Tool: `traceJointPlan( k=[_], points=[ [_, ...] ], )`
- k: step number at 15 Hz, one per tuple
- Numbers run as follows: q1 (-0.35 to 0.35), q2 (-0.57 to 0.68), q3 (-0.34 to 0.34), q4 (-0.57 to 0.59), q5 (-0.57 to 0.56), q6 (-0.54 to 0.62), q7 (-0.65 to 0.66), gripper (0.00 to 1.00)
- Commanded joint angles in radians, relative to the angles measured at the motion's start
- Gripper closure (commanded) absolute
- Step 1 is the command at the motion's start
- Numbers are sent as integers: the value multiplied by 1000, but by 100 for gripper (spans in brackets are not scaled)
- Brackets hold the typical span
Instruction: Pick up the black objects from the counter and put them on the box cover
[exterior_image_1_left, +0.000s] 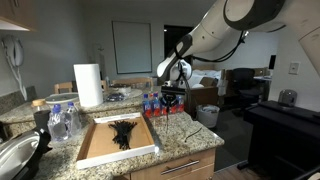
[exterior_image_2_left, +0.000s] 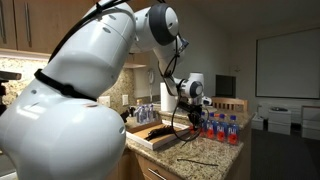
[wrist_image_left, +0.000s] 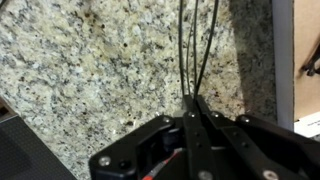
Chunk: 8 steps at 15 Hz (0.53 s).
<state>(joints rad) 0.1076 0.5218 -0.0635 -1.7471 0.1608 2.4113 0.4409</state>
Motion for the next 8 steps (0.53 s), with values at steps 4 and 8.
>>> traceJointPlan(
  k=[4, 8],
  points=[
    [22, -96, 27, -14, -26, -32, 13, 96],
    [66, -93, 54, 51, -33, -91, 45, 95]
  ],
)
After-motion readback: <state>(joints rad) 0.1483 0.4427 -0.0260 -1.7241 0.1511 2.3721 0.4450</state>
